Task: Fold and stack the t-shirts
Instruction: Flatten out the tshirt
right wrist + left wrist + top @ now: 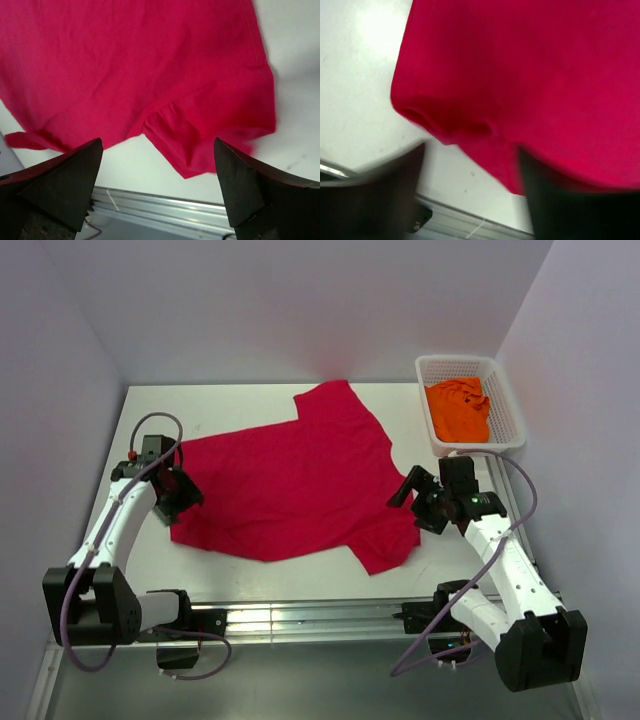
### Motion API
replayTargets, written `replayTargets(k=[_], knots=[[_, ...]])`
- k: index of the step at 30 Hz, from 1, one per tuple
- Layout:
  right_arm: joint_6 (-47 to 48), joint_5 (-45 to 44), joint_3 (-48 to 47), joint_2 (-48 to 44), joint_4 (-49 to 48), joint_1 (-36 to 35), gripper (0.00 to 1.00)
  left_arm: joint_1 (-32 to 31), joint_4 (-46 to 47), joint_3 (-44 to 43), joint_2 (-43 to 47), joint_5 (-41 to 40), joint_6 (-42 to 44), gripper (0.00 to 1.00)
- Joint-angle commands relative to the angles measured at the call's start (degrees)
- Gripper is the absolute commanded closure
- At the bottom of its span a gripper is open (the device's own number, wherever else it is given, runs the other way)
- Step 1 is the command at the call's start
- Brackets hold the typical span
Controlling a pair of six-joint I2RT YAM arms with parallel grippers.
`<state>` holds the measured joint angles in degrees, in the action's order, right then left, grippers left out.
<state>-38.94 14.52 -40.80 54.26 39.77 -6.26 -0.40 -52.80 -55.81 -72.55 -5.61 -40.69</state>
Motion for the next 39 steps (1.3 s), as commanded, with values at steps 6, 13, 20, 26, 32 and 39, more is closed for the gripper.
replayTargets(k=[6, 13, 20, 26, 32, 39], knots=[[2.9, -1.78, -11.75, -3.02, 7.96, -0.95, 0.0, 0.05, -9.6, -3.42, 12.51, -0.1, -6.07, 0.01], [1.41, 0.67, -21.52, 6.37, -1.68, -1.03, 0.0, 0.14, -2.94, -6.68, 9.04, -2.31, -6.51, 0.06], [0.79, 4.72, -29.32, 27.72, -12.61, -2.43, 0.21, 0.14, 5.34, -8.34, -5.48, 5.07, -6.07, 0.39], [4.74, 8.24, -49.08, 50.21, -9.81, -6.48, 0.56, -1.53, 5.67, -2.74, -5.23, 5.87, -4.49, 0.44], [6.69, 11.83, -71.07, 71.38, -3.03, -10.52, 0.92, -0.91, 9.29, -7.37, -16.54, 0.79, -3.52, 0.59], [4.31, 14.13, -70.32, 78.45, -4.26, -9.74, 1.0, -0.21, 8.33, -21.5, -36.74, -1.86, -2.29, 0.89]])
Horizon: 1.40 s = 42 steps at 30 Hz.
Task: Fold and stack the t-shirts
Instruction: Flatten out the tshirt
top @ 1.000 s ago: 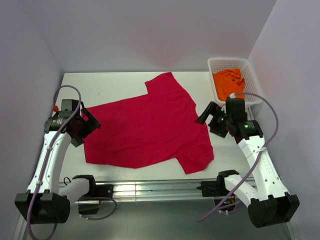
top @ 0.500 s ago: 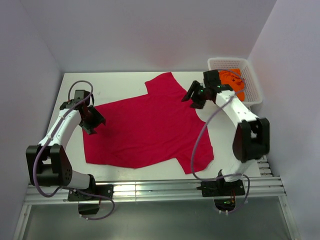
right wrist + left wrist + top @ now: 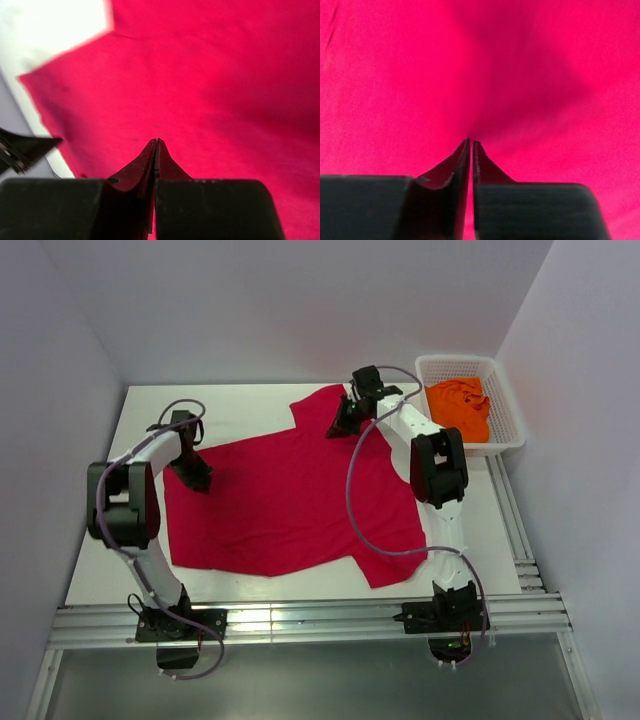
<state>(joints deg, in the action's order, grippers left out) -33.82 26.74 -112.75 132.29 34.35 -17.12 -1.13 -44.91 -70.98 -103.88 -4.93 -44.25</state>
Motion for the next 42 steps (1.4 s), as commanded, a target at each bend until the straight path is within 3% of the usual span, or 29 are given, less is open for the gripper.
replayTargets(k=[1, 3, 9, 17, 21, 23, 24, 25, 26, 27, 28, 33, 37, 39, 42], knots=[[-1.15, 1.82, 2.35, 0.69, 0.9, 1.39, 1.0, 0.68, 0.08, -7.93, -7.29, -2.72, 1.44, 0.91], [-1.33, 0.95, 4.63, 1.56, 1.42, 2.88, 1.0, 0.77, -0.88, -12.75, -12.28, -3.07, 2.15, 0.99], [-1.07, -0.19, 10.53, 0.69, -0.33, 8.24, 1.0, 0.95, -4.48, -28.64, -25.38, -4.83, 4.87, 1.0], [-0.81, -1.51, 5.28, 3.58, 2.56, 13.52, 1.0, 0.95, -10.29, -50.11, -38.85, -3.07, 6.28, 1.0], [-0.54, 1.1, -0.44, 6.22, 4.76, 13.61, 1.0, 2.62, -8.01, -49.52, -37.73, -1.49, 5.4, 1.0], [0.07, 3.13, -0.81, 5.53, 3.98, 13.52, 0.98, 2.79, -6.17, -48.99, -35.1, -0.61, 5.4, 0.84], [0.68, 7.23, 0.15, 4.74, 1.01, 13.52, 0.84, 2.8, -4.94, -48.56, -33.69, 0.7, 5.49, 0.71], [0.78, 9.45, 1.47, 3.78, -0.84, 13.43, 0.67, 2.8, -3.8, -48.03, -32.02, 0.62, 5.4, 0.39], [1.21, 10.51, 2.26, 1.59, -1.73, 13.52, 0.46, 2.8, -2.83, -47.5, -30.18, 0.62, 5.14, 0.27], [1.83, 10.87, 2.79, 0.52, -1.65, 13.52, 0.26, 2.8, -1.08, -46.89, -26.68, 0.54, 5.05, 0.07], [2.09, 11.48, 3.32, -0.79, -2.0, 13.43, 0.23, 2.8, -0.63, -46.88, -25.16, 0.01, 5.05, 0.01], [0.34, 13.69, 11.66, -13.53, -5.95, 13.08, 0.22, 2.8, -1.85, -42.77, -13.57, -3.32, 5.49, 0.0], [0.07, 13.16, 20.89, -26.6, -7.8, 12.03, 0.22, 2.71, -4.93, -30.04, -4.25, -8.16, 4.79, 0.12], [0.42, 13.16, 26.86, -30.67, -8.07, 11.68, 0.22, 2.71, -3.79, -18.88, 1.81, -8.95, 4.26, 0.14], [1.56, 12.2, 35.3, -38.58, -8.07, 11.5, 0.22, 2.8, -0.98, -6.04, 7.62, -9.57, 3.47, 0.27]])
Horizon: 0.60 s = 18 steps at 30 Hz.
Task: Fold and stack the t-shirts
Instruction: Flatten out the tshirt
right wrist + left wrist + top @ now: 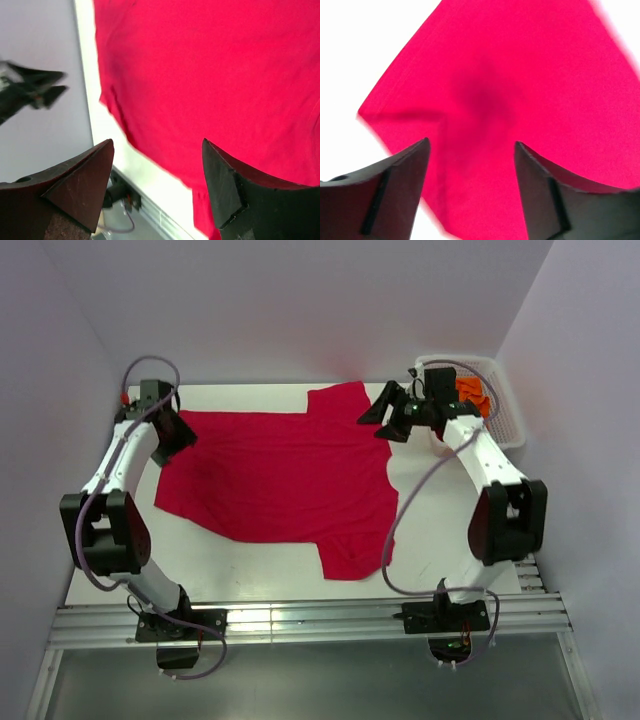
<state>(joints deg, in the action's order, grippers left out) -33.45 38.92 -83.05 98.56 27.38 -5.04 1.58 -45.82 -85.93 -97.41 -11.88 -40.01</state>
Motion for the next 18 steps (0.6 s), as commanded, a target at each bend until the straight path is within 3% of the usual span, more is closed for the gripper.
replayTargets(k=[1, 4, 8, 18], knots=[[1.54, -0.15, 7.7, -8.44, -1.18, -0.5, 0.22, 0.0, 0.9, 11.2, 1.86, -2.27, -0.86, 0.34], [2.51, -0.86, 14.39, -14.51, -0.74, -0.5, 0.22, 0.0, 4.6, 17.98, 2.84, -0.78, -0.86, 0.44], [2.25, -0.24, 21.24, -19.1, -0.92, -0.5, 0.22, 0.0, 7.59, 21.33, 1.61, 0.1, -1.03, 0.45], [4.36, -1.47, 21.52, -21.66, 2.59, -0.59, 0.22, -0.18, 9.17, 19.75, -2.26, -1.04, -1.56, 0.47]])
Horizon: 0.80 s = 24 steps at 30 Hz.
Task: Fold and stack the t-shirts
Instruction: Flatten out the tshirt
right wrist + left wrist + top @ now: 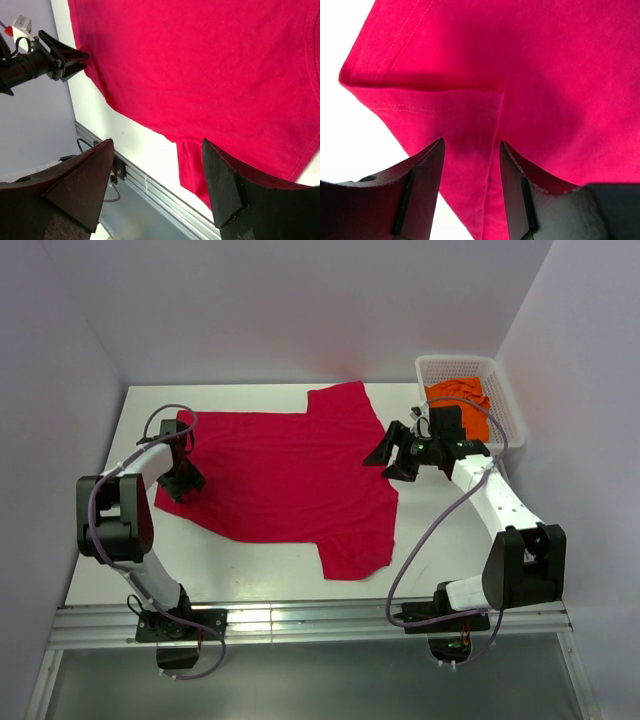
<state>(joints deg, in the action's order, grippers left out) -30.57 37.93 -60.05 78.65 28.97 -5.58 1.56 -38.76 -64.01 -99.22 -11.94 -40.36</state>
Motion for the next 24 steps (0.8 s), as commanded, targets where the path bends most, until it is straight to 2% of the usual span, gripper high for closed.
replayTargets(k=[1, 9, 13, 17, 24], knots=[[1.56, -0.67, -1.65, -1.49, 1.17, -0.13, 0.22, -0.24, 2.11, -2.26, -0.62, -0.98, -1.21, 0.47], [1.91, -1.1, -2.35, -0.78, 2.14, -0.22, 0.22, -0.33, 2.37, -2.09, -4.14, -2.12, -0.69, 0.51], [2.18, -1.46, -2.61, -0.17, 2.49, -0.22, 0.22, -0.33, 1.94, -2.44, -5.37, -2.38, -0.51, 0.62], [2.44, -1.55, -2.35, 0.1, 2.23, -0.22, 0.23, -0.33, 1.15, -3.75, -5.63, -2.99, -0.34, 0.69], [2.44, -1.46, -2.17, 1.24, 1.7, -0.13, 0.23, -0.42, -2.1, -5.6, -3.18, -4.05, -0.51, 0.67]])
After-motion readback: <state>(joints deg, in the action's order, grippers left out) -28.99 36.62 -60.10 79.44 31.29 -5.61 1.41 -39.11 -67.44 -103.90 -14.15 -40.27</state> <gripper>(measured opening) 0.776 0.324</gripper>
